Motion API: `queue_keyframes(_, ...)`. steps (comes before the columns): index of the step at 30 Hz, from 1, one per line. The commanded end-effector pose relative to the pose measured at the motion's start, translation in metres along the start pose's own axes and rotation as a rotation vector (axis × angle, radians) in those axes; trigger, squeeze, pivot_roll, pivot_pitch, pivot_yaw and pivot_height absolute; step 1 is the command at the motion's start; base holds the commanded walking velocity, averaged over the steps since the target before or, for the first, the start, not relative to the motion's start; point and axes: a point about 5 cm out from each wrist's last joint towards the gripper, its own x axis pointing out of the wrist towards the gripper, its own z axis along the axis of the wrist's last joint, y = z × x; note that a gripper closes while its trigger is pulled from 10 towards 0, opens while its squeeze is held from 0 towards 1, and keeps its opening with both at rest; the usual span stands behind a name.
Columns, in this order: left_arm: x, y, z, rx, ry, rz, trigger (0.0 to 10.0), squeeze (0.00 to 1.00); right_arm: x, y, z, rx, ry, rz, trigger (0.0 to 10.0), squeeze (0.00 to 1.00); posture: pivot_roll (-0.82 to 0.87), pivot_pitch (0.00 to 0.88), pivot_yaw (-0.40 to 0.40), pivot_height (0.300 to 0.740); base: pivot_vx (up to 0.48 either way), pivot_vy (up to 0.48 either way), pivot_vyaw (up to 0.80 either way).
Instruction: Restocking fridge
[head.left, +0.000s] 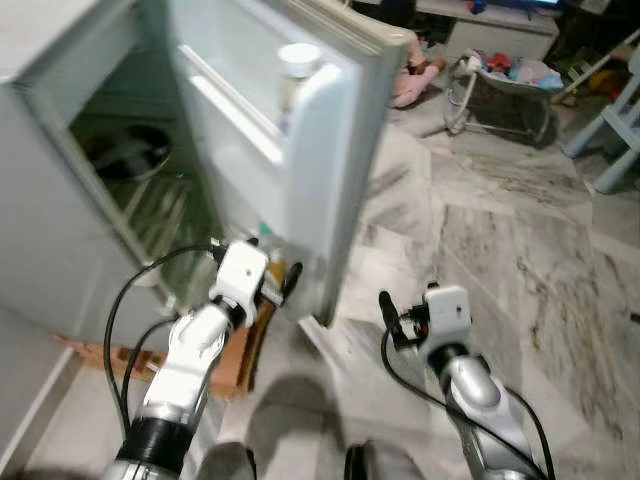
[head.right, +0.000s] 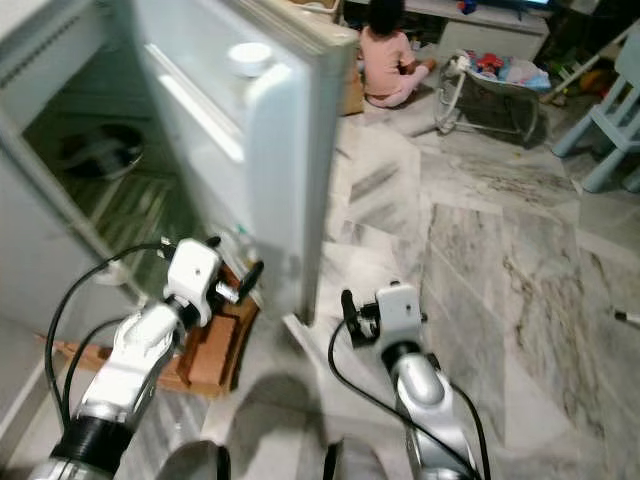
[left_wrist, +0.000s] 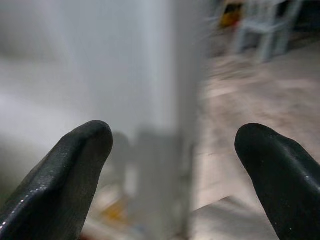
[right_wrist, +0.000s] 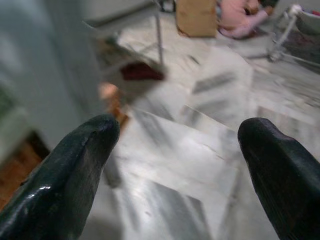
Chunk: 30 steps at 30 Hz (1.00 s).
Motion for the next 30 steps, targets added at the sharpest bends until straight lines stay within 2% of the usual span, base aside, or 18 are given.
queue_keyframes(1, 0.002, 0.006, 0.0, 0.016, 0.014, 0.009, 10.0, 0.0, 0.002, 0.002, 0.003, 0.007, -0.017, -0.004, 10.0, 0.0, 0.05, 0.129, -0.045, 0.74, 0.48, 0.0, 0.0)
queue_keyframes(4, 0.009, 0.003, 0.002, 0.019, 0.017, 0.004, 10.0, 0.0, 0.002, 0.001, 0.003, 0.006, -0.016, -0.01, 10.0, 0.0, 0.05, 0.124, -0.046, 0.74, 0.48, 0.0, 0.0)
queue_keyframes(7, 0.017, 0.004, -0.002, 0.036, 0.055, 0.049, 10.0, 0.0, 0.002, 0.001, 0.003, 0.005, -0.017, -0.011, 10.0, 0.0, 0.04, 0.117, -0.047, 0.74, 0.2, 0.0, 0.0)
queue_keyframes(9, 0.031, 0.009, -0.004, -0.007, 0.105, 0.138, 10.0, 0.0, 0.003, 0.001, 0.004, 0.003, -0.021, -0.016, 10.0, 0.0, 0.04, 0.115, -0.047, 0.74, 0.0, 0.0, 0.0)
queue_keyframes(10, 0.031, 0.009, -0.004, -0.007, 0.105, 0.138, 10.0, 0.0, 0.003, 0.001, 0.004, 0.003, -0.021, -0.016, 10.0, 0.0, 0.04, 0.115, -0.047, 0.74, 0.0, 0.0, 0.0)
queue_keyframes(13, 0.044, 0.011, 0.002, -0.039, 0.124, 0.163, 10.0, 0.0, 0.004, 0.0, 0.005, 0.002, -0.024, -0.02, 10.0, 0.0, 0.03, 0.112, -0.049, 0.74, 0.0, 0.0, 0.0)
queue_keyframes(14, 0.056, 0.0, 0.016, 0.004, 0.09, 0.09, 10.0, 0.0, 0.003, 0.0, 0.004, 0.003, -0.021, -0.021, 10.0, 0.0, 0.04, 0.112, -0.049, 0.74, 0.0, 0.0, 0.0)
queue_keyframes(16, 0.065, -0.02, 0.029, 0.084, 0.038, -0.036, 10.0, 0.0, 0.003, 0.0, 0.003, 0.003, -0.018, -0.021, 10.0, 0.0, 0.04, 0.11, -0.05, 0.74, 0.0, 0.0, 0.0)
queue_keyframes(17, 0.07, -0.062, 0.042, 0.202, -0.036, -0.274, 10.0, 0.0, 0.004, 0.001, 0.002, 0.004, -0.014, -0.019, 10.0, 0.0, 0.04, 0.108, -0.049, 0.74, 0.0, 0.0, 0.0)
queue_keyframes(18, 0.071, -0.076, 0.045, 0.236, -0.056, -0.35, 10.0, 0.0, 0.004, 0.001, 0.002, 0.004, -0.013, -0.018, 10.0, 0.0, 0.04, 0.108, -0.049, 0.74, 0.0, 0.0, 0.0)
queue_keyframes(19, 0.072, -0.089, 0.05, 0.225, -0.087, -0.39, 10.0, 0.0, 0.005, 0.002, 0.002, 0.002, -0.013, -0.014, 10.0, 0.0, 0.04, 0.105, -0.047, 0.74, 0.0, 0.0, 0.0)
queue_keyframes(21, 0.075, -0.095, 0.052, 0.173, -0.087, -0.383, 10.0, 0.0, 0.005, 0.004, 0.003, 0.0, -0.014, -0.012, 10.0, 0.0, 0.02, 0.103, -0.043, 0.74, 0.0, 0.0, 0.0)
queue_keyframes(23, 0.077, -0.093, 0.053, 0.158, -0.092, -0.346, 10.0, 0.0, 0.005, 0.004, 0.003, 0.0, -0.017, -0.014, 10.0, 0.0, 0.02, 0.103, -0.042, 0.74, 0.0, 0.0, 0.0)
queue_keyframes(27, 0.071, -0.077, 0.045, 0.117, -0.082, -0.296, 10.0, 0.0, 0.003, 0.003, 0.001, 0.002, -0.013, -0.02, 10.0, 0.0, 0.03, 0.105, -0.043, 0.74, 0.0, 0.0, 0.0)
queue_keyframes(30, 0.048, -0.048, 0.019, 0.109, -0.043, -0.235, 10.0, 0.0, 0.003, 0.004, 0.001, 0.003, -0.011, -0.019, 10.0, 0.0, 0.04, 0.101, -0.042, 0.74, 0.0, 0.0, 0.0)
